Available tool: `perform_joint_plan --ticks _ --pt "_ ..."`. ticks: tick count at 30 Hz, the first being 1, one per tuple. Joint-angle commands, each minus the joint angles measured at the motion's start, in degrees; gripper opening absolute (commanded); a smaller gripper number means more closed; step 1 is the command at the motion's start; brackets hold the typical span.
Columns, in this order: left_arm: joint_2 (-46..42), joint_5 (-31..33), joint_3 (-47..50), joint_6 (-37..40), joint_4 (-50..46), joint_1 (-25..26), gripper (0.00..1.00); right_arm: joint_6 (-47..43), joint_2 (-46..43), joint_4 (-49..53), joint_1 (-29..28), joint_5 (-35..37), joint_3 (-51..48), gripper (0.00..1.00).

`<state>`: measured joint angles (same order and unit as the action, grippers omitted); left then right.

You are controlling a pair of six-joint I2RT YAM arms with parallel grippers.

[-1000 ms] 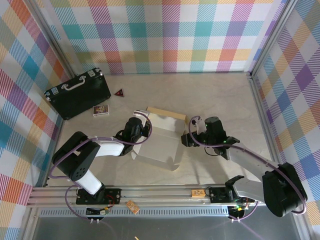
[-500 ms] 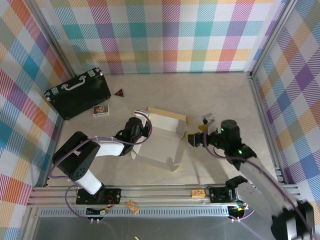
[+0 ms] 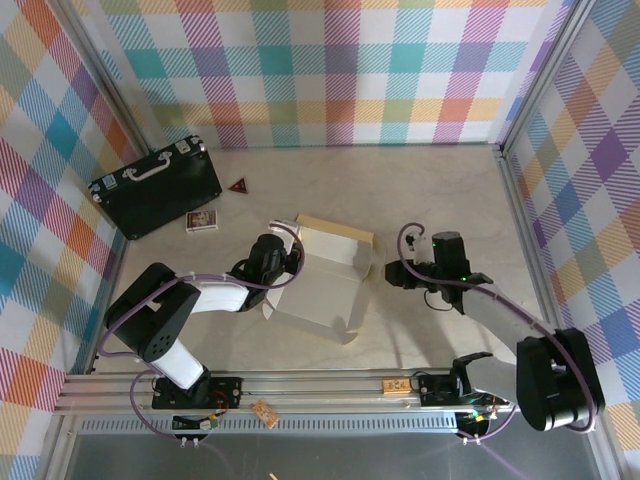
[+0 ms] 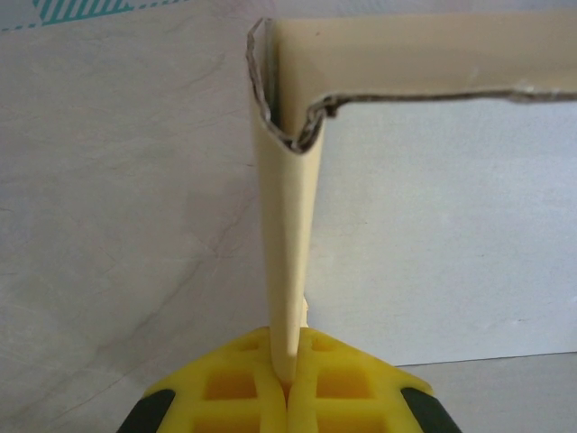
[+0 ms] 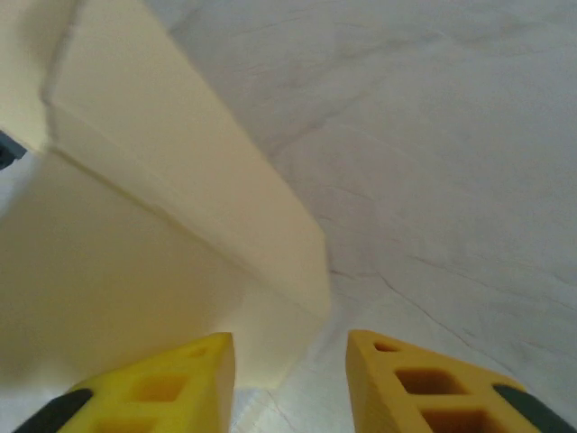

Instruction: Fold the paper box

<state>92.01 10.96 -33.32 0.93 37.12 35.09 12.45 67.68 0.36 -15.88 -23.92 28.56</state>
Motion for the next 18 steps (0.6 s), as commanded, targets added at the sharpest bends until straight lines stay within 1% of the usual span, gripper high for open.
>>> perform_joint_plan --ticks 1,4,8,11,14,15,17,18 --pt "1.1 -2.0 -0.5 0.3 -4.4 -0.3 0.00 -3.6 0.9 -5.3 -1.8 -3.2 2.1 0.51" --pt "1.3 -2.4 -0.7 0.3 -4.4 -0.3 0.00 -4.7 2.2 -6.1 -2.6 -2.8 2.4 0.57" --pt "1.6 -2.9 -1.0 0.3 -4.6 -0.3 0.00 -4.8 6.0 -6.0 -2.8 -1.0 4.5 0.57" --pt "1.6 -3.2 -1.0 0.0 -4.5 -0.3 0.00 -5.6 8.4 -7.2 -5.2 0.9 5.8 0.59" --pt "1.3 -3.4 -0.7 -0.2 -4.6 -0.3 0.00 -6.0 10.2 -9.8 -9.0 5.0 6.1 0.61" --pt "1.1 -3.4 -0.6 -0.3 -4.7 -0.3 0.00 -5.9 10.6 -10.9 -10.2 7.5 6.1 0.62" --pt "0.9 -3.7 -0.4 -0.5 -4.7 -0.3 0.00 -4.8 11.4 -12.2 -12.2 14.1 6.4 0.62" --pt "0.8 -3.9 -0.3 -0.6 -4.7 -0.2 0.00 -3.2 12.2 -13.1 -12.6 18.4 6.7 0.61"
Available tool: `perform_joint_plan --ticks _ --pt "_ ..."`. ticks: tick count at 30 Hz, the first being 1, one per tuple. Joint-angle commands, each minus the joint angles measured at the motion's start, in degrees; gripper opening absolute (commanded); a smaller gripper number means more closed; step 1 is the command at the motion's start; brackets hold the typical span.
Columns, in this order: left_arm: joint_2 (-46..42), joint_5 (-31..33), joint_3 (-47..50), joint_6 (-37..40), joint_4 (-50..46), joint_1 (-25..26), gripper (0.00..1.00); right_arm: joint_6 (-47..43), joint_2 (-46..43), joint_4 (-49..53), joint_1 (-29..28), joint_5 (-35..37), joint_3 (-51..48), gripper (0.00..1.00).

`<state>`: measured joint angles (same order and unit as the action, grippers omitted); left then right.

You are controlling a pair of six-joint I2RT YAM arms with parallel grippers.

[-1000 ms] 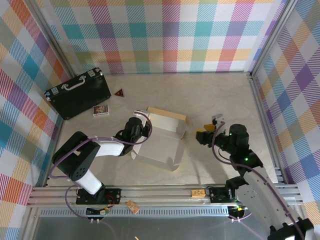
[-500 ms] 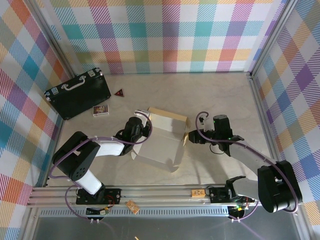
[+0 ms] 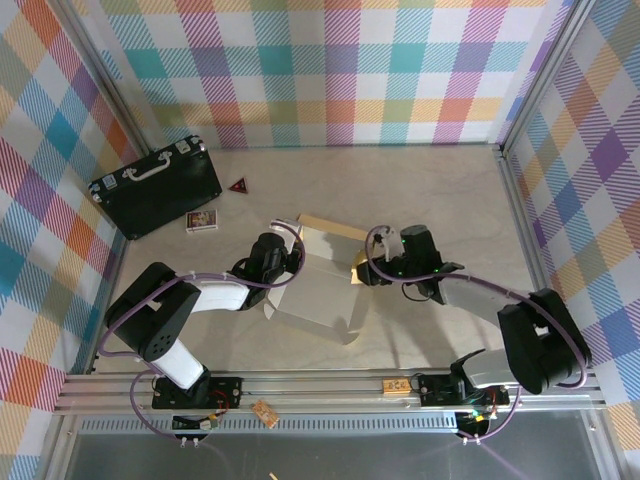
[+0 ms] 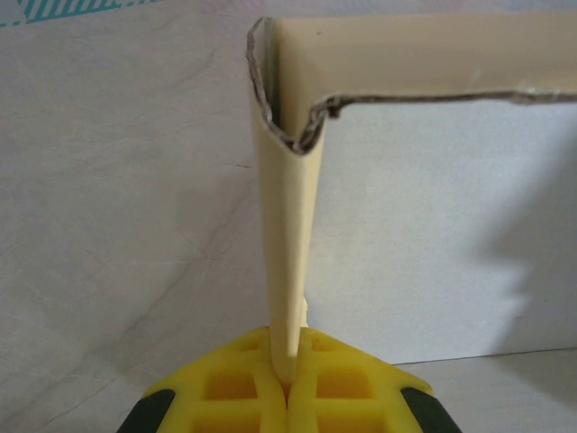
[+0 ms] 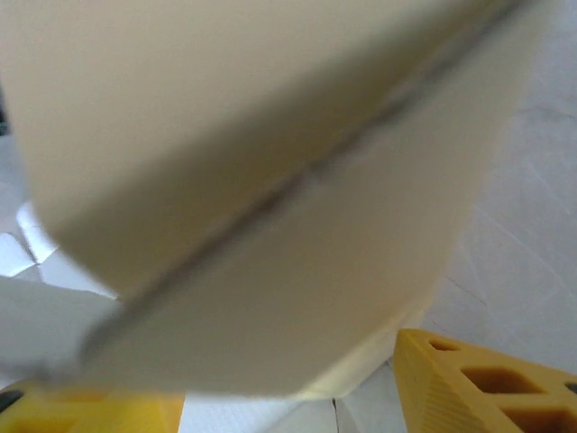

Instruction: Fold the paper box

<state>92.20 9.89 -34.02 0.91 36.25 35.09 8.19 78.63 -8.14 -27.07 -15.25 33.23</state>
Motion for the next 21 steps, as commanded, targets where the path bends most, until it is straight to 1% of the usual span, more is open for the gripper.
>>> perform_joint_plan --ticks 1,2,3,4,7,11,12,15,17,18,19,20,21 --pt "0.5 -3.0 0.6 -0.7 -3.8 -0.2 0.00 2.2 2.2 -4.7 -1.6 12.4 2.8 0.57" --pt "0.5 -3.1 0.8 -0.7 -3.8 -0.2 0.00 2.8 3.4 -5.1 -1.9 15.0 3.5 0.53" --pt "0.4 -3.2 1.0 -0.9 -3.7 -0.2 0.00 3.2 4.9 -6.2 -2.2 16.1 4.3 0.46" --pt "0.4 -3.4 1.1 -0.9 -3.8 -0.2 0.00 3.5 6.6 -6.7 -2.3 16.3 5.5 0.42" --pt "0.1 -3.8 1.3 -1.0 -4.2 -0.2 0.00 1.6 10.9 -9.1 -4.4 17.6 7.9 0.33" --pt "-0.3 -4.4 1.2 -1.2 -5.1 -0.2 0.00 -0.4 14.7 -14.3 -6.1 20.4 8.1 0.32" --pt "-0.3 -4.6 1.0 -1.3 -5.7 -0.2 0.00 -0.9 15.4 -16.3 -6.4 22.0 7.8 0.32" --pt "-0.5 -5.6 0.3 -1.9 -7.6 -0.2 0.00 -2.2 17.5 -20.9 -6.5 24.3 7.8 0.31" --pt "-0.9 -5.5 0.0 -2.7 -8.8 -0.3 0.00 -3.5 19.4 -22.2 -6.6 25.0 8.9 0.23" --pt "-1.2 -5.3 -0.2 -3.2 -9.7 -0.2 0.00 -4.3 20.5 -23.1 -6.6 25.1 9.4 0.16" --pt "-1.5 -5.0 -0.3 -4.2 -10.4 -0.2 0.00 -4.8 21.5 -24.4 -6.7 25.8 9.6 0.07" --pt "-1.9 -4.7 -0.3 -5.0 -10.9 -0.2 0.00 -5.0 22.0 -24.4 -6.8 26.3 9.7 0.01" --pt "-2.4 -3.8 -0.4 -6.4 -11.6 -0.2 0.00 -4.9 22.2 -24.6 -6.8 26.4 9.6 0.00"
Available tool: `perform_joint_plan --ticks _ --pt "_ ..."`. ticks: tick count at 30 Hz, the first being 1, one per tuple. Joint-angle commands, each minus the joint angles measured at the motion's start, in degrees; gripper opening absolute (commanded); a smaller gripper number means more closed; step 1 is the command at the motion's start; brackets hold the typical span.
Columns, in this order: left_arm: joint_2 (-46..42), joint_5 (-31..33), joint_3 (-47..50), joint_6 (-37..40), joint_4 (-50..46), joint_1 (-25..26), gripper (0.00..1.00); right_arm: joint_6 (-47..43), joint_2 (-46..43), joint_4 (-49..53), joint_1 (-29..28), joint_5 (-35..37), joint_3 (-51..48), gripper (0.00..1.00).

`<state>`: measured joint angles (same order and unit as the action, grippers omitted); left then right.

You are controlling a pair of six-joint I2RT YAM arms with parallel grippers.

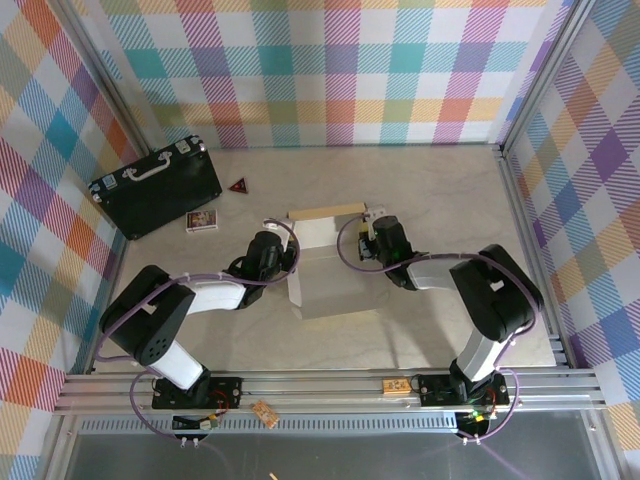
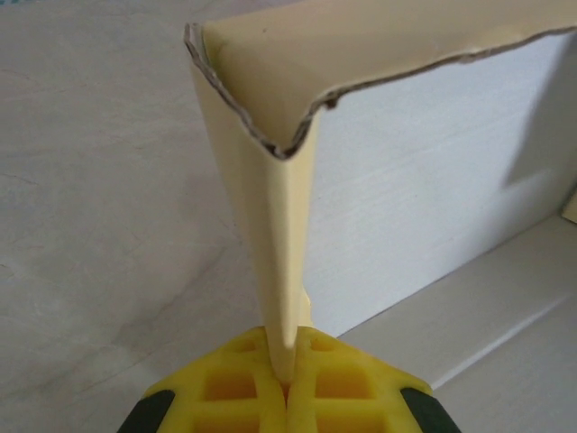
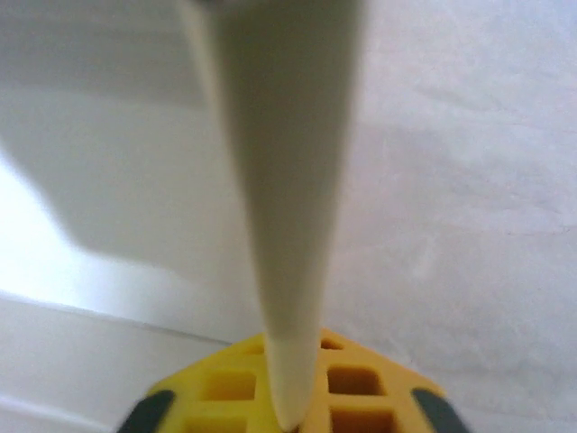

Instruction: Fold the paper box

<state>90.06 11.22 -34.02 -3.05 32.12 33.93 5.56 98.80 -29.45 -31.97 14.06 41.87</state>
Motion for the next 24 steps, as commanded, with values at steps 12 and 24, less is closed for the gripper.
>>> perform_joint_plan --ticks 12,24 --pt "-3.7 5.6 -11.3 -18.3 -33.4 1.9 0.00 10.7 -6.3 50.7 -2.9 -6.8 16.0 0.00" --pt "4.7 2.4 -22.3 -22.8 -53.4 0.4 0.16 7.4 9.1 69.3 -1.3 -10.5 32.8 0.10"
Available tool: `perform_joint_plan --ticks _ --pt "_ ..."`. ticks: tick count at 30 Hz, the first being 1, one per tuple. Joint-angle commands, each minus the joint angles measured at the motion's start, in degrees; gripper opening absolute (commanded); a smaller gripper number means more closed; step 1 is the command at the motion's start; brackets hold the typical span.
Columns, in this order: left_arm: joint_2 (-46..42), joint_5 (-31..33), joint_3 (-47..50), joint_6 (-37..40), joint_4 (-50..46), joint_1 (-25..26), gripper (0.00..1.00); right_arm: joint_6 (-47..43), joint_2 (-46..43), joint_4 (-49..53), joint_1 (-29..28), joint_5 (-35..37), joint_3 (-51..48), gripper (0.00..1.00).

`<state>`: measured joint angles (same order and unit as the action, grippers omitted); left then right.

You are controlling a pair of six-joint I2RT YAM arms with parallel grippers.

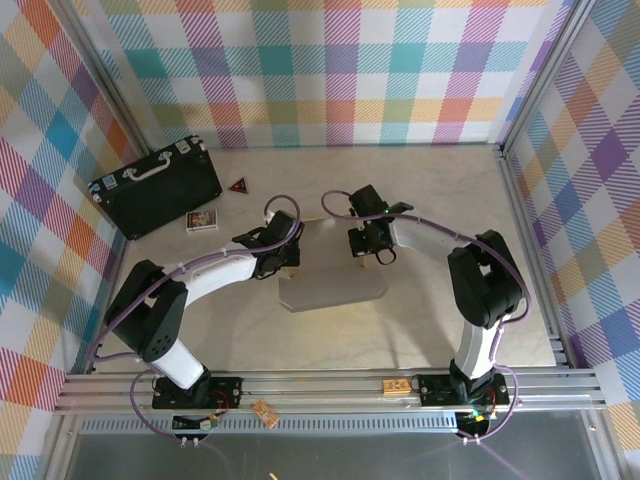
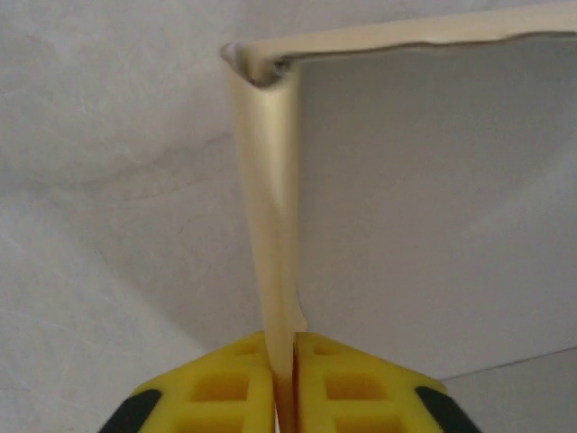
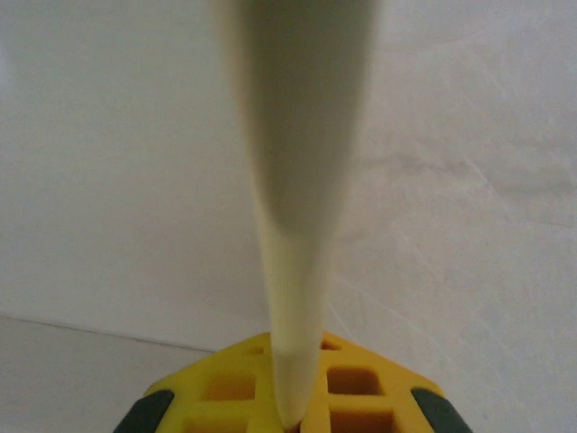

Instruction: Fold the paper box

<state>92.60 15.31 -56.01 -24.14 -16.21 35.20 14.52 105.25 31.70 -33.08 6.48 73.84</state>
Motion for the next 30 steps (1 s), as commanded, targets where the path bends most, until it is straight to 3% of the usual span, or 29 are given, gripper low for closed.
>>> perform_joint_plan --ticks 1,10,13,14,16,22,23,25,27,30 --pt "2.9 -2.3 -0.4 -1.8 -4.7 -1.1 0.17 -1.9 3.7 8.3 -0.1 -3.1 1.8 0.11" --pt "8.9 -6.4 -3.8 -1.6 -5.6 -3.2 0.23 -4.6 9.3 7.5 0.4 -5.3 7.0 0.21" --pt "10.0 -7.9 -4.8 -1.1 -6.3 -3.8 0.12 -5.7 11.2 8.9 0.5 -5.8 9.2 0.20" --pt "10.2 -8.7 -4.9 -1.1 -6.3 -4.1 0.04 -6.0 11.6 9.2 0.5 -6.0 9.5 0.17" --pt "10.2 -9.2 -5.0 -1.4 -6.4 -4.2 0.00 -6.7 12.1 9.8 0.4 -5.9 9.8 0.00" --pt "7.9 -12.6 -3.6 -2.9 -5.5 -4.2 0.00 -9.2 10.7 9.3 1.0 -5.5 9.4 0.00" --pt "7.1 -13.5 -3.4 -3.3 -5.6 -4.2 0.03 -10.1 10.8 9.2 1.1 -5.8 9.5 0.00" --pt "4.0 -16.2 -1.9 -4.3 -4.9 -4.3 0.37 -13.8 11.8 9.9 1.5 -6.3 10.6 0.00" --pt "0.4 -18.1 -0.4 -4.7 -4.7 -4.7 0.58 -18.0 13.4 11.2 2.1 -6.7 12.3 0.01" --pt "-5.1 -21.3 2.3 -5.0 -4.5 -6.6 0.69 -25.6 14.8 12.7 3.1 -8.6 14.1 0.03"
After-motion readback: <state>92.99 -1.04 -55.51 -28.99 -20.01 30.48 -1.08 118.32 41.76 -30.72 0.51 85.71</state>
